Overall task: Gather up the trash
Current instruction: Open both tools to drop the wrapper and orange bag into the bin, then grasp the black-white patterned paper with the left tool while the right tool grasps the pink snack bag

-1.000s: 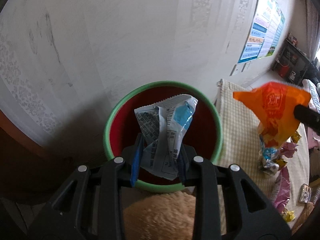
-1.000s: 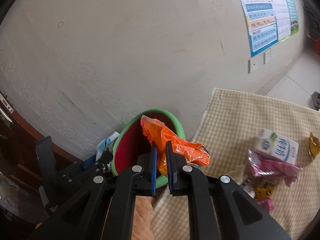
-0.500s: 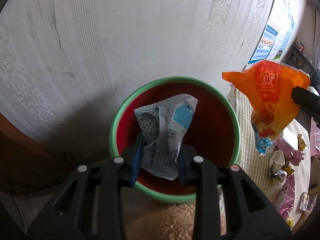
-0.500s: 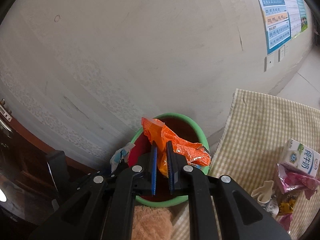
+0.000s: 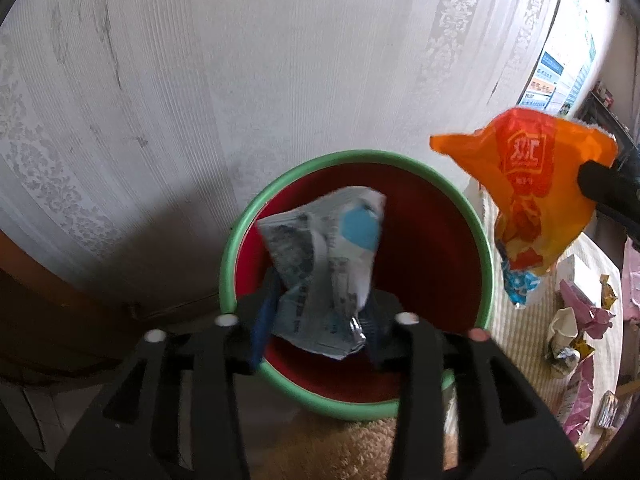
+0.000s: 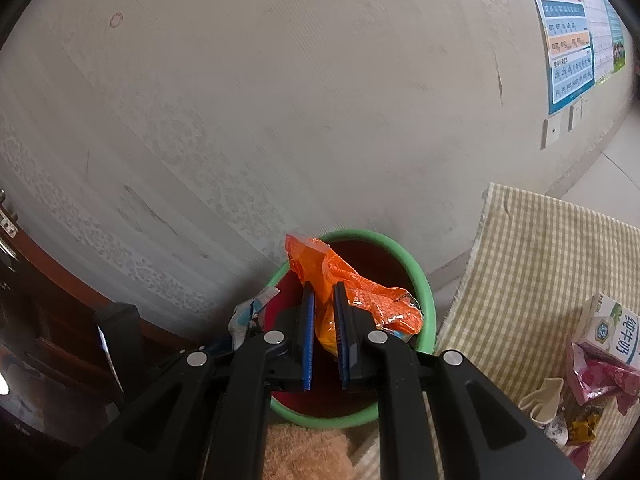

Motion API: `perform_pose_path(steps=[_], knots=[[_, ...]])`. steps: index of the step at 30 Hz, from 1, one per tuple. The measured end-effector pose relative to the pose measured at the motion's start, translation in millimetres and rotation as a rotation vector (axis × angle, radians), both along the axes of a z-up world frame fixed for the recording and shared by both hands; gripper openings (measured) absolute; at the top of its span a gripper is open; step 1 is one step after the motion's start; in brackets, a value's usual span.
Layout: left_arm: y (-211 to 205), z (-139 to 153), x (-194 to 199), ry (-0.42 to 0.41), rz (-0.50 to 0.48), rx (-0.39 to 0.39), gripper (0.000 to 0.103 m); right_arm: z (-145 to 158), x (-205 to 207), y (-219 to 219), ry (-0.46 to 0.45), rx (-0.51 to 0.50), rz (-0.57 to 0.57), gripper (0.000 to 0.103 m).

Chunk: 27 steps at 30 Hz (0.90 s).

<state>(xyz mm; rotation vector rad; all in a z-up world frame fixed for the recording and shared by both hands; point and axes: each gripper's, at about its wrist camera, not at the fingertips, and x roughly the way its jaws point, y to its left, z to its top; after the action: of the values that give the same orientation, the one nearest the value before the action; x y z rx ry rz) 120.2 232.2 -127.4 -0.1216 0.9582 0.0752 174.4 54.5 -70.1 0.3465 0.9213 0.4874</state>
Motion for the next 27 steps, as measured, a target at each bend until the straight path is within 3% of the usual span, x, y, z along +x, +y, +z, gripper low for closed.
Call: perform_pose_path(steps=[3,9,15,22,27], knots=[[0,0,0,-0.002,0.008,0.003,0.051,2,0,-1,-0.013,0.009,-0.007,0.028],[-1,4,-6,-0.005,0.013,0.006,0.051,7,-6,-16,-0.013,0.027,-0.022,0.032],[-17,14,-19,-0.019,-0.021,0.018,0.052,16,-32,-52,-0.032,-0.029,-0.04,0.032],[-77,17,-50,-0.018,-0.143,-0.024,0.051,13,-104,-132,-0.027,-0.179,-0.155,0.041],[-141,3,-64,0.051,-0.293,-0.086,0.051,-30,-160,-186,0.097,-0.237,-0.277,0.042]])
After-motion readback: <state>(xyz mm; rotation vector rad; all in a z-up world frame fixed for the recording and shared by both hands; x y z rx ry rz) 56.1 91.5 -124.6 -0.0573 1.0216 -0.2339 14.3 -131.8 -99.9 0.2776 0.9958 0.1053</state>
